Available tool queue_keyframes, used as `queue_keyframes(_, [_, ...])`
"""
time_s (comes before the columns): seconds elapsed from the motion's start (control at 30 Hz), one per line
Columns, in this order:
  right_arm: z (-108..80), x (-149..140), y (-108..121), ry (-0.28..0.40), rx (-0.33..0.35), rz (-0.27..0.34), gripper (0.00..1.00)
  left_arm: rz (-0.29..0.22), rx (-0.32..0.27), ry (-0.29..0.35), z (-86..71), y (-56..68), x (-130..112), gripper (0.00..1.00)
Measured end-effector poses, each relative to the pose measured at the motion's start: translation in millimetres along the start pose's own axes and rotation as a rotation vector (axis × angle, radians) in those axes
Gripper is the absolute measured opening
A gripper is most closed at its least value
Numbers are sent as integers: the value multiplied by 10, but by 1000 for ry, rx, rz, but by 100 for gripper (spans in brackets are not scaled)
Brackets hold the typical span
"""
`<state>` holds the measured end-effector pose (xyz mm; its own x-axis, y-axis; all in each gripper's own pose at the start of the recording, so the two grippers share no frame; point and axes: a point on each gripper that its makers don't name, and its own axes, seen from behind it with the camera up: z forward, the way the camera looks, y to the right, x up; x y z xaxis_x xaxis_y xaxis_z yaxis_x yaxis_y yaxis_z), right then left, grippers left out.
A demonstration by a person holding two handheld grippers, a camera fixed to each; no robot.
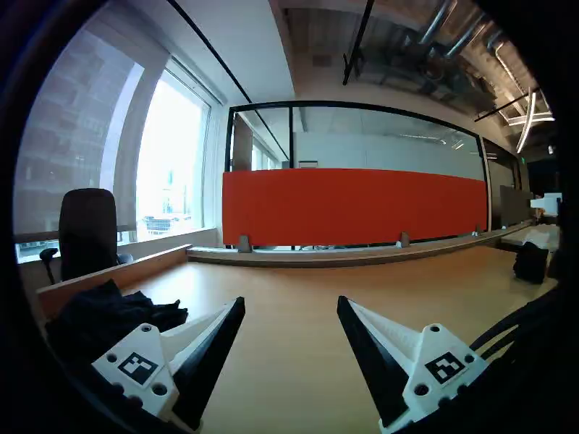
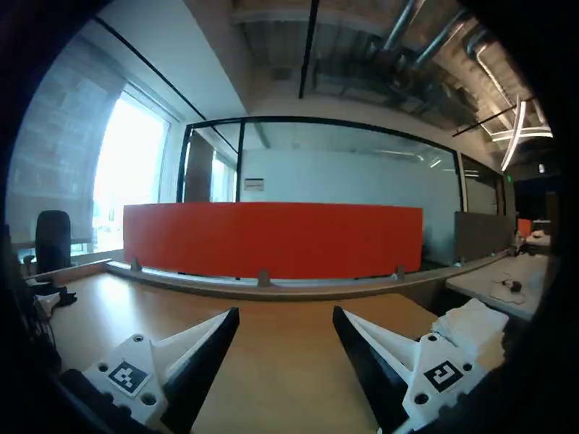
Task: Fold towel
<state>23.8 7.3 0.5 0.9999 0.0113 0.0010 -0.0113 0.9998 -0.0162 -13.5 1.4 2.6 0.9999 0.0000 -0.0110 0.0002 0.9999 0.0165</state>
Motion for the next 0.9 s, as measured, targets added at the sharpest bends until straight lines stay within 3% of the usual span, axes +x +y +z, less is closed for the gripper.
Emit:
queue_keyframes(0.4, [-16, -485, -55, 4, 13, 32, 100, 0, 0, 0, 4, -1, -2, 94])
queue_keyframes(0.9, [-29, -718, 134, 8, -21, 70, 100, 0, 0, 0, -2, -4, -10, 94])
